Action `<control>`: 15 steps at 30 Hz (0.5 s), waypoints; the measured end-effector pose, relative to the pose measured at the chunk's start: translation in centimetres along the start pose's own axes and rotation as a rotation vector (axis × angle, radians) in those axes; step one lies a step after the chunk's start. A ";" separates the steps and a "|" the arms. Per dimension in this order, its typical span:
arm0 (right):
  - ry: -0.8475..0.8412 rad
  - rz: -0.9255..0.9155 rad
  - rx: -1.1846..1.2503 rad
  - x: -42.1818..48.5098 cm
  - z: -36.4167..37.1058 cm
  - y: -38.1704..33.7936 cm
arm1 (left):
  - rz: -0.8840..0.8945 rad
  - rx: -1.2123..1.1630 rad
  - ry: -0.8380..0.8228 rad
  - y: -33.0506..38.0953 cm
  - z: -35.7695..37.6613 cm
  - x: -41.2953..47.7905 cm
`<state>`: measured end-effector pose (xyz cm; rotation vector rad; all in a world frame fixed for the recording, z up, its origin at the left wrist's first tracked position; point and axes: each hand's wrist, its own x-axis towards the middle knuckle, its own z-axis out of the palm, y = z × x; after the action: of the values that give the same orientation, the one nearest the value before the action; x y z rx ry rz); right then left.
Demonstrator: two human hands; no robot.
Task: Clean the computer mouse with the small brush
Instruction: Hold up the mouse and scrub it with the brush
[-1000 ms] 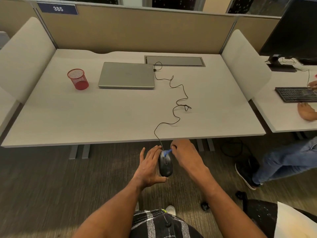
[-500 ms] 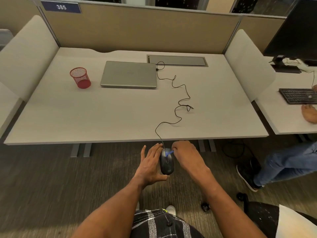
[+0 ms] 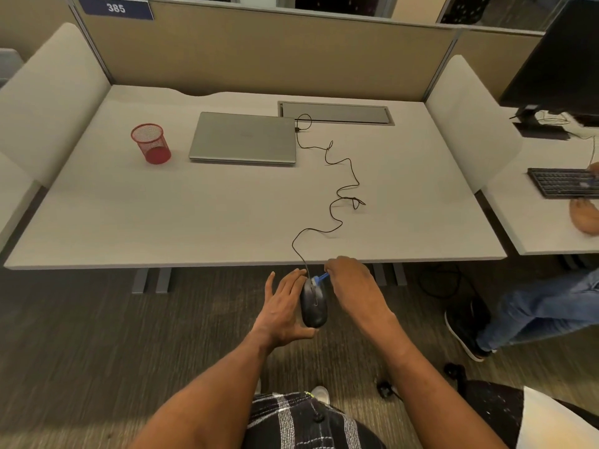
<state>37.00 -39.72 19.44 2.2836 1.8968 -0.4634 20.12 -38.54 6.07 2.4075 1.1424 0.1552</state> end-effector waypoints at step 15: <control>-0.288 0.032 0.045 -1.5 -0.1 0.2 | -0.064 -0.011 -0.012 -0.4 0.0 0.1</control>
<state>36.97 -41.16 19.98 2.1334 1.7233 -0.7902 19.84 -38.26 5.86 2.3560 1.2089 0.1259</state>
